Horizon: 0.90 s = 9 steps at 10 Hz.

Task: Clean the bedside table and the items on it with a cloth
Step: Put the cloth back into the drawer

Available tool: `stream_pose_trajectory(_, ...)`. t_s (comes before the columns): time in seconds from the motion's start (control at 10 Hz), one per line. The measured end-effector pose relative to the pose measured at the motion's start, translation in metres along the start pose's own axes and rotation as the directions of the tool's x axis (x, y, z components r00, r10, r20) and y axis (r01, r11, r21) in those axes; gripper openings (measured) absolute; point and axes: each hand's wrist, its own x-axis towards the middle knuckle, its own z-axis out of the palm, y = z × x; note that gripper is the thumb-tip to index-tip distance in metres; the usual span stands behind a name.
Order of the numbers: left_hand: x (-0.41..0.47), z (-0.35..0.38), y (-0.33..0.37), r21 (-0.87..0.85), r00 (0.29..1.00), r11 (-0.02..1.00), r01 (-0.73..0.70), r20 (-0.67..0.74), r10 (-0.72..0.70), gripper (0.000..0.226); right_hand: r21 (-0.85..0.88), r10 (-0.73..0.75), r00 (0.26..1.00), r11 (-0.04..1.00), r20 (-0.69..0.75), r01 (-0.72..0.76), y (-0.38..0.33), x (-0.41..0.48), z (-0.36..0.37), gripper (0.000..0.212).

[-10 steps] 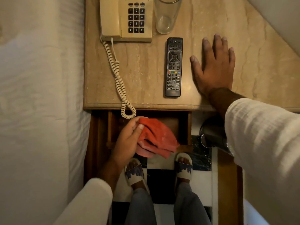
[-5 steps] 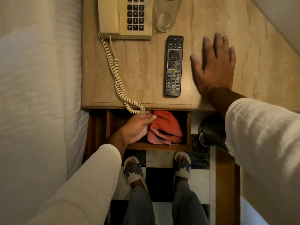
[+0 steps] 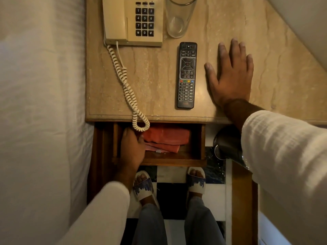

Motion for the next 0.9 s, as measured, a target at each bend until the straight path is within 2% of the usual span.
stream_pose_trajectory(0.1, -0.061, 0.0, -0.003, -0.155, 0.962, 0.985, -0.075, -0.27, 0.03, 0.037, 0.001, -0.001, 1.0, 1.0, -0.007, 0.001, 0.0, 0.001, 0.0, 0.07)
stream_pose_trajectory(0.2, -0.11, 0.004, -0.01, -0.516, 0.855, 0.834, 0.196, -0.327, -0.403, 0.03, 0.003, 0.001, 1.0, 1.0, -0.016, -0.001, 0.0, 0.0, 0.001, 0.07)
stream_pose_trajectory(0.3, -0.12, 0.01, -0.005, -0.83, 0.683, 0.278, 0.483, 0.158, -0.713, 0.047, 0.003, 0.0, 1.0, 1.0, -0.026, 0.0, 0.001, 0.001, 0.004, 0.07)
stream_pose_trajectory(0.4, -0.087, 0.004, 0.024, -0.883, 0.595, -0.192, 0.429, 0.436, -0.675, 0.071, 0.016, -0.003, 1.0, 1.0, -0.025, 0.003, 0.001, 0.001, 0.003, 0.07)
stream_pose_trajectory(0.5, -0.043, -0.003, 0.054, -0.859, 0.523, -0.21, 0.466, 0.459, -0.718, 0.07, 0.005, 0.001, 1.0, 1.0, -0.026, -0.001, 0.001, 0.001, 0.004, 0.07)
stream_pose_trajectory(0.6, -0.031, -0.011, 0.063, -0.848, 0.486, -0.217, 0.484, 0.467, -0.738, 0.069, 0.009, 0.002, 1.0, 1.0, -0.004, -0.002, 0.0, 0.0, 0.002, 0.071)
stream_pose_trajectory(0.7, -0.02, -0.012, 0.068, -0.848, 0.535, -0.328, 0.416, 0.52, -0.666, 0.073, 0.006, 0.004, 1.0, 1.0, 0.008, -0.004, 0.001, 0.0, 0.001, 0.07)
stream_pose_trajectory(0.8, -0.014, -0.018, 0.083, -0.835, 0.638, -0.364, 0.413, 0.55, -0.539, 0.088, 0.006, 0.009, 1.0, 1.0, 0.014, -0.009, 0.001, 0.001, 0.001, 0.07)
stream_pose_trajectory(0.9, 0.002, -0.023, 0.091, -0.834, 0.746, -0.372, 0.408, 0.539, -0.391, 0.093, 0.006, 0.011, 1.0, 1.0, 0.019, -0.011, 0.002, 0.001, 0.003, 0.07)
